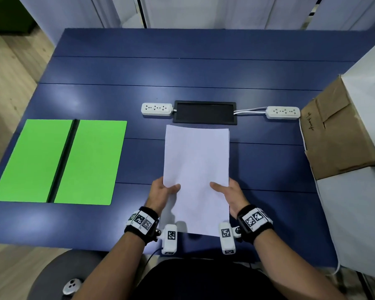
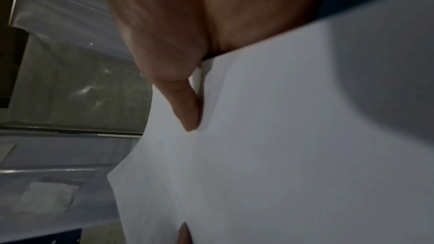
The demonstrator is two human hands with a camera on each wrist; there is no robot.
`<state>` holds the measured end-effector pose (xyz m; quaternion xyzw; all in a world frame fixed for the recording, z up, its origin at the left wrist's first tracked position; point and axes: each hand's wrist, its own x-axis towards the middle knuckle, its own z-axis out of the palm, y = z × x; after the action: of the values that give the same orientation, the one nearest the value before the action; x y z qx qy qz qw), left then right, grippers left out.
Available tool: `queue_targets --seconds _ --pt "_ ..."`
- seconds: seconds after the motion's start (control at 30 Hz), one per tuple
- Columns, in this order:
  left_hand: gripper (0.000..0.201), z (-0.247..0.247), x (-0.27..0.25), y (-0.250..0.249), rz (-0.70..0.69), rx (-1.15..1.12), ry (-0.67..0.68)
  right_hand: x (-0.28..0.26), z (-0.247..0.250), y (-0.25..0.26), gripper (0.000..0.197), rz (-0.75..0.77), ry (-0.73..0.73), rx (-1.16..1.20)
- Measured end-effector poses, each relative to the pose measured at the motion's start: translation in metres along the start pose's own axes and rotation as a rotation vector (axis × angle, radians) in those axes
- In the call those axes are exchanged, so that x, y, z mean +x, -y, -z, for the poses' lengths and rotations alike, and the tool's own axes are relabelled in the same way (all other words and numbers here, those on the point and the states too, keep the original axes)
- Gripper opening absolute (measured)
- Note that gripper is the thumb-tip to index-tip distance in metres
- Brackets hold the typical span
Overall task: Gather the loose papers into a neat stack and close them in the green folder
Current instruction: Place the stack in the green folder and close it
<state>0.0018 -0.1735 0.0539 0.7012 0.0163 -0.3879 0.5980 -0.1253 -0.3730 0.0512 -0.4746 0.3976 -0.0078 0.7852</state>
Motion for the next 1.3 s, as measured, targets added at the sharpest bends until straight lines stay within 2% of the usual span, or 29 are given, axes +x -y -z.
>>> queue_targets --seconds 0.2,0.37,0.43,0.47,0.53,0.6,0.67,0.73,0.77,0.9,1.1,1.2,1.3 --pt "0.027 0.004 -0.006 0.009 0.023 -0.054 -0.014 -0.004 -0.014 -0.006 0.025 0.177 -0.074 -0.267" --pt "0.033 0.023 0.001 0.011 0.025 -0.081 0.061 -0.01 -0.02 -0.01 0.022 0.206 -0.103 -0.263" --pt "0.044 0.048 0.014 0.014 0.003 0.014 0.017 -0.01 -0.016 -0.011 0.025 0.208 -0.111 -0.245" --pt "0.043 0.068 0.024 0.018 -0.028 0.122 -0.055 -0.011 -0.012 -0.01 0.026 0.208 -0.119 -0.244" --pt "0.033 0.124 0.044 0.031 -0.075 0.537 -0.234 -0.012 -0.002 -0.009 0.028 0.213 -0.146 -0.26" --pt "0.042 0.184 0.059 0.047 -0.029 0.947 -0.363 -0.013 0.01 -0.009 0.03 0.22 -0.179 -0.282" --pt "0.055 0.226 0.061 0.057 0.118 1.166 -0.371 -0.016 0.022 -0.01 0.031 0.21 -0.214 -0.292" --pt "0.058 0.245 0.057 0.065 0.286 1.31 -0.295 -0.018 0.033 -0.012 0.03 0.201 -0.241 -0.305" --pt "0.057 0.249 0.055 0.07 0.328 1.356 -0.24 -0.019 0.038 -0.013 0.029 0.197 -0.252 -0.308" --pt "0.057 0.233 0.04 0.076 0.284 1.457 -0.096 -0.023 0.053 -0.017 0.025 0.179 -0.284 -0.275" --pt "0.062 0.159 0.015 0.093 0.063 1.54 0.097 -0.021 0.065 -0.021 0.027 0.16 -0.32 -0.275" --pt "0.064 0.107 0.004 0.105 -0.053 1.49 0.204 -0.021 0.065 -0.017 0.025 0.167 -0.313 -0.284" --pt "0.068 0.056 -0.002 0.109 -0.14 1.333 0.348 -0.023 0.062 -0.013 0.022 0.179 -0.299 -0.291"
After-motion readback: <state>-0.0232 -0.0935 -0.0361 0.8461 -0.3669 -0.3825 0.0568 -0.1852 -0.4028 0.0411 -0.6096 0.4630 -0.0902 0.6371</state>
